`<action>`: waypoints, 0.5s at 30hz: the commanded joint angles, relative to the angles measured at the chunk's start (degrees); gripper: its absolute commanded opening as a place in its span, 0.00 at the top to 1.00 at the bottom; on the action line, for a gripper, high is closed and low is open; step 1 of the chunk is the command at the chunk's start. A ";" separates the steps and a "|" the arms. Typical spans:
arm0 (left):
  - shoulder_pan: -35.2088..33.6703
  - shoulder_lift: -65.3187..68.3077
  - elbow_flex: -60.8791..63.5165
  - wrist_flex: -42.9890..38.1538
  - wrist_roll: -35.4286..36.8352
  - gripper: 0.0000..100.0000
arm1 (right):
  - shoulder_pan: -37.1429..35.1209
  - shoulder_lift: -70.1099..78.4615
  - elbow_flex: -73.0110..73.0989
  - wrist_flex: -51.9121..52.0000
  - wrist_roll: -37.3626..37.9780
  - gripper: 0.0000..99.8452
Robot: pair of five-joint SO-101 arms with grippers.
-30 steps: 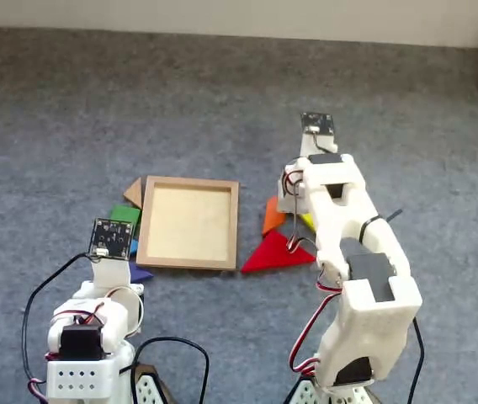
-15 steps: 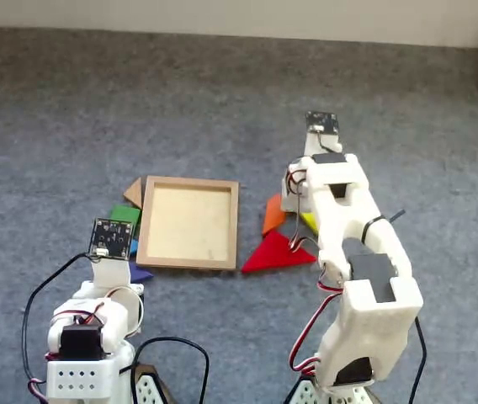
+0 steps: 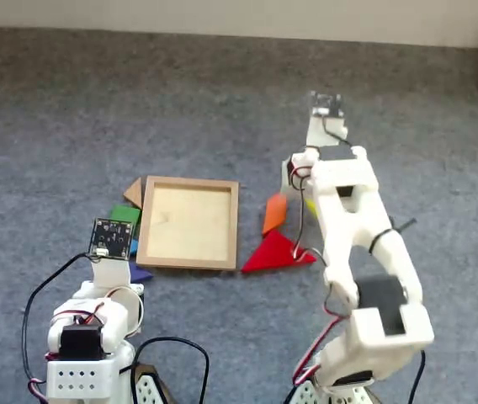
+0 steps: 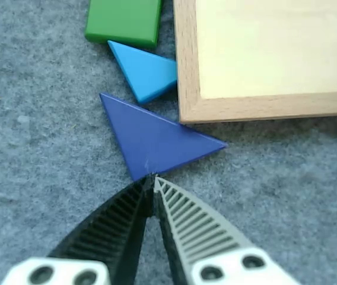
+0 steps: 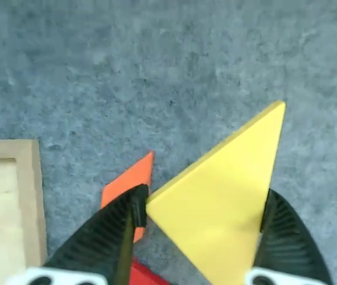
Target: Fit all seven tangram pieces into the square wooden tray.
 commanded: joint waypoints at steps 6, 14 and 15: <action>-0.84 -1.45 1.10 0.18 0.35 0.99 | -10.33 -11.21 -3.03 4.09 0.44 0.79; -0.84 -1.45 1.10 0.18 0.35 0.99 | -23.69 -6.02 -3.47 1.54 -6.07 0.79; -0.84 -1.45 1.10 0.18 0.35 0.99 | -24.84 -4.88 -3.56 0.31 -7.65 0.79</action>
